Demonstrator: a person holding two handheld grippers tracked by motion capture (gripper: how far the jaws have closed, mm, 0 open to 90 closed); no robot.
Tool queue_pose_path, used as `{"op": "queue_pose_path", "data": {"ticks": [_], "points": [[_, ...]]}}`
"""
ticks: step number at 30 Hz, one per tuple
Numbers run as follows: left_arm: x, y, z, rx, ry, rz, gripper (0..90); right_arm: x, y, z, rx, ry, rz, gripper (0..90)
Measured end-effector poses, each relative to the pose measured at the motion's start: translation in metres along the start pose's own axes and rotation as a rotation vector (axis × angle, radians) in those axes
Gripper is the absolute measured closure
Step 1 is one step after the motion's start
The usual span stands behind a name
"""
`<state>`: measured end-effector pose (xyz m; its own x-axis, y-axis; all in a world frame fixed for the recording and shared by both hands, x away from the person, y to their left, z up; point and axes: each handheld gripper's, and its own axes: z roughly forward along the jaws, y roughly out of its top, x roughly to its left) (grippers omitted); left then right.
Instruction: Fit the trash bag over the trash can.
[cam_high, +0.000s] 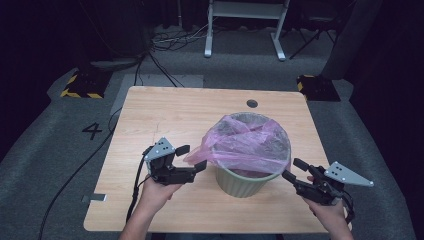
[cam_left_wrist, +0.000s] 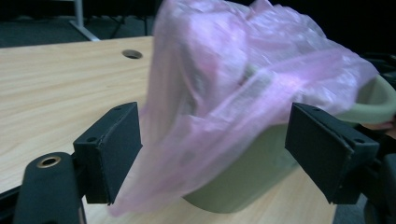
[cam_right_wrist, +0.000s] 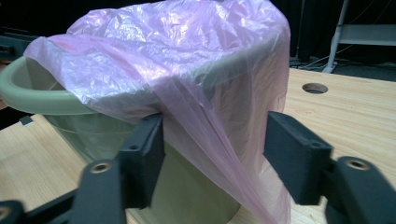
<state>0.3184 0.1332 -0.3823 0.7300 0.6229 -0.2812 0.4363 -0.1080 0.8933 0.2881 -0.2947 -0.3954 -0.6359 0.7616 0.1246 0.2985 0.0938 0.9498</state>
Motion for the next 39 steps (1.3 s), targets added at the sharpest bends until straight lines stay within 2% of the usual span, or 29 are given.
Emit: {"op": "queue_pose_path", "data": {"ticks": [1, 2, 4, 5, 9, 10, 11, 15, 17, 19, 23, 25, 27, 30, 32, 33, 35, 37, 38, 39], "points": [[-0.003, -0.001, 0.002, 0.006, 0.010, 0.017, 21.8, 0.000, 0.000, 0.001, 0.004, 0.001, -0.004, 48.8], [-0.005, -0.001, 0.003, 0.017, -0.002, 0.034, 26.5, 0.001, 0.000, 0.002, 0.009, 0.000, -0.007, 55.3], [-0.009, -0.002, 0.006, 0.030, 0.001, 0.057, 37.0, 0.002, 0.000, 0.002, 0.014, 0.003, -0.017, 67.0], [-0.009, -0.002, 0.007, 0.035, -0.013, 0.063, 48.3, 0.003, -0.001, 0.002, 0.018, 0.004, -0.017, 74.4], [-0.011, -0.004, 0.008, 0.043, -0.029, 0.056, 79.8, 0.005, -0.004, 0.001, 0.021, 0.024, -0.028, 88.2], [-0.012, -0.006, 0.007, 0.039, -0.029, 0.060, 86.4, 0.006, -0.005, 0.000, 0.020, 0.029, -0.028, 90.0], [-0.013, -0.007, 0.006, 0.031, -0.033, 0.069, 88.9, 0.008, -0.007, -0.001, 0.026, 0.041, -0.029, 90.0], [-0.013, -0.013, -0.001, 0.043, -0.055, 0.117, 89.8, 0.014, -0.013, -0.007, 0.048, 0.078, -0.041, 90.0], [-0.011, -0.018, -0.003, 0.070, -0.050, 0.113, 89.9, 0.016, -0.017, -0.010, 0.058, 0.095, -0.044, 90.0], [-0.008, -0.023, -0.002, 0.084, -0.071, 0.104, 89.9, 0.017, -0.022, -0.011, 0.075, 0.116, -0.048, 90.0], [-0.009, -0.031, 0.003, 0.143, -0.063, 0.110, 90.0, 0.021, -0.030, -0.008, 0.109, 0.157, -0.048, 90.0], [-0.008, -0.036, 0.005, 0.178, -0.060, 0.110, 90.0, 0.023, -0.036, -0.005, 0.138, 0.157, -0.051, 90.0], [-0.006, -0.043, 0.008, 0.211, -0.049, 0.093, 90.0, 0.024, -0.044, -0.002, 0.170, 0.154, -0.049, 90.0], [0.002, -0.051, 0.011, 0.241, -0.031, 0.050, 89.9, 0.021, -0.055, 0.002, 0.190, 0.155, -0.024, 90.0], [0.006, -0.056, 0.016, 0.259, 0.005, 0.067, 89.9, 0.019, -0.061, 0.005, 0.208, 0.145, -0.025, 90.0], [0.007, -0.059, 0.018, 0.263, 0.013, 0.075, 89.9, 0.018, -0.065, 0.007, 0.220, 0.129, -0.031, 90.0], [0.012, -0.066, 0.023, 0.234, -0.018, 0.074, 89.9, 0.014, -0.071, 0.011, 0.220, 0.135, -0.009, 90.0], [0.018, -0.073, 0.029, 0.232, 0.002, 0.064, 89.9, 0.012, -0.077, 0.016, 0.217, 0.134, 0.003, 90.0], [0.022, -0.078, 0.034, 0.240, -0.002, 0.048, 89.9, 0.010, -0.080, 0.018, 0.226, 0.130, 0.010, 90.0], [0.023, -0.080, 0.036, 0.253, 0.013, 0.050, 89.9, 0.009, -0.083, 0.021, 0.234, 0.135, 0.026, 90.0]]}}
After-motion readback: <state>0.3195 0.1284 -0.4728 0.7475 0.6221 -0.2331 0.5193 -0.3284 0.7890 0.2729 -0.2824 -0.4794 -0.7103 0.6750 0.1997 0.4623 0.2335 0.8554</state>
